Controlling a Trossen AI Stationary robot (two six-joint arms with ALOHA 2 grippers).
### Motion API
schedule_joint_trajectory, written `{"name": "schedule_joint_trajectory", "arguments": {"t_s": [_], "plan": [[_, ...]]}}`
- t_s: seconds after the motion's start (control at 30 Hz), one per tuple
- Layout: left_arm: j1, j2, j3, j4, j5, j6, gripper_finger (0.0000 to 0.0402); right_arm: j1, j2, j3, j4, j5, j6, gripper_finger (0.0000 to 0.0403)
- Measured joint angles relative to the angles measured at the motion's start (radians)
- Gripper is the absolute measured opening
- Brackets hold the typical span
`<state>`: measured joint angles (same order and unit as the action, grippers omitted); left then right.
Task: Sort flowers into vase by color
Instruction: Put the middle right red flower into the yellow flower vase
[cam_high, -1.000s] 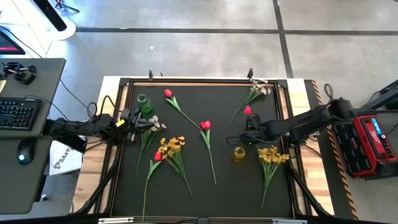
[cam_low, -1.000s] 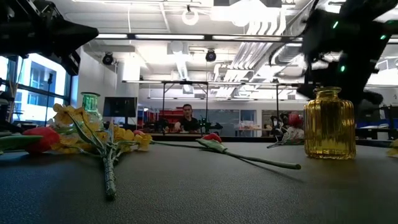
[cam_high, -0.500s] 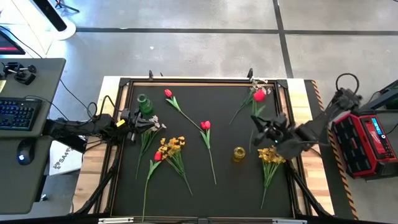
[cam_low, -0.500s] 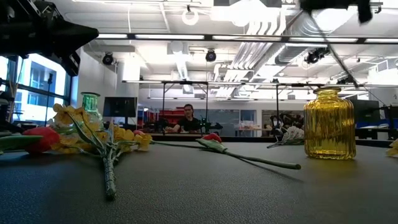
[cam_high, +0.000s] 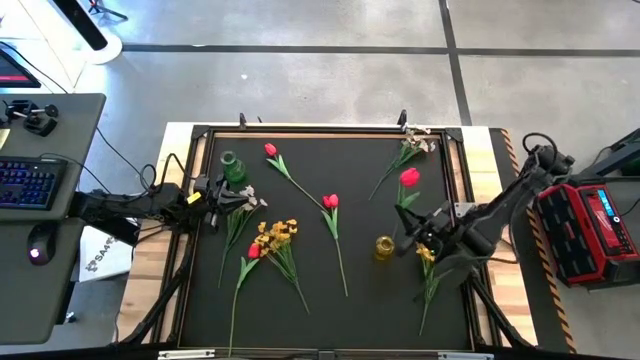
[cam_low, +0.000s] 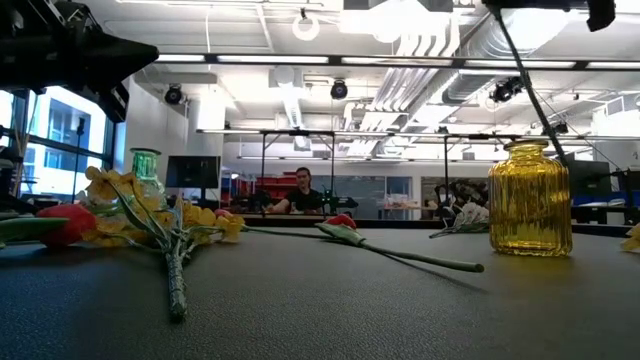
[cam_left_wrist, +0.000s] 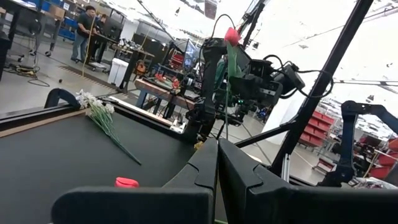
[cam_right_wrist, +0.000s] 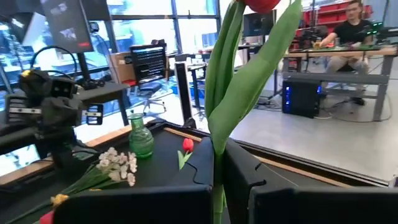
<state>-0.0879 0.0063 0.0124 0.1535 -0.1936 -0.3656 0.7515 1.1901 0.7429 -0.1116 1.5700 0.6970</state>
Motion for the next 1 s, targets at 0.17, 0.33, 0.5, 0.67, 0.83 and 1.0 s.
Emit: {"name": "schedule_joint_trajectory", "arguments": {"t_s": [0.17,0.33,0.5,0.67,0.83,1.0], "plan": [[0.0,0.0,0.0,0.0,0.0,0.0,0.0,0.001,0.008,0.076,0.014,0.001,-0.114,0.0],[0.0,0.0,0.0,0.0,0.0,0.0,0.0,0.015,0.007,0.12,0.003,0.001,-0.226,0.0],[0.0,0.0,0.0,-0.005,0.0,0.001,0.0,-0.027,0.017,0.051,-0.049,0.0,-0.062,0.0],[0.0,0.0,0.0,-0.019,0.0,0.0,0.0,-0.066,0.034,0.014,-0.044,0.0,0.066,0.0],[0.0,0.0,0.0,-0.021,0.0,0.0,0.0,-0.055,0.034,0.062,0.019,0.001,-0.035,0.0],[0.0,0.0,0.0,-0.021,0.0,0.0,0.0,-0.049,0.033,0.098,0.029,0.001,-0.179,0.0]]}}
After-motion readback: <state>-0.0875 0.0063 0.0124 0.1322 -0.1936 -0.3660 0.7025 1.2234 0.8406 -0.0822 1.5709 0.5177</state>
